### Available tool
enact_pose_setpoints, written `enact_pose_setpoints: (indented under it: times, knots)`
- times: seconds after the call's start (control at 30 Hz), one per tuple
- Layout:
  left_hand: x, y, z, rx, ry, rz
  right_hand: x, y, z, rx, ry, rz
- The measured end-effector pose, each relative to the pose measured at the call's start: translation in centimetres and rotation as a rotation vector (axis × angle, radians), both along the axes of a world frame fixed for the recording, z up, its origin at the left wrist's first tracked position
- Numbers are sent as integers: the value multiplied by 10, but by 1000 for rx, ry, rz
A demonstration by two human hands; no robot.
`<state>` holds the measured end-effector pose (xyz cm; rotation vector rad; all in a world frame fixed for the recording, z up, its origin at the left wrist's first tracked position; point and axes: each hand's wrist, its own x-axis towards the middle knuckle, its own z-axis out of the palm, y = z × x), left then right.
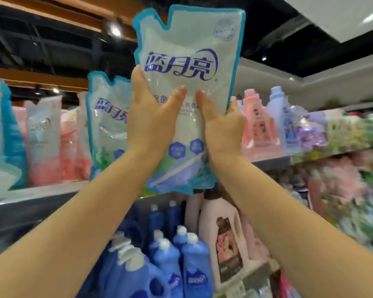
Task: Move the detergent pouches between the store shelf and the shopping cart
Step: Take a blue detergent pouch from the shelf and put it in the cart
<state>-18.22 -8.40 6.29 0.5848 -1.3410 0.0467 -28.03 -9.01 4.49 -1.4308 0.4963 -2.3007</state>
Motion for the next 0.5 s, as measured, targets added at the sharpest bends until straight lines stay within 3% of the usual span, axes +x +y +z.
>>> enact_pose_setpoints:
  times: [0.27, 0.5]
  knots:
    - [-227, -2, -77, 145, -58, -292, -223, 34, -77, 240, 17, -396]
    - [-415, 3, -164, 420, -130, -531, -394, 68, -159, 482, -41, -689]
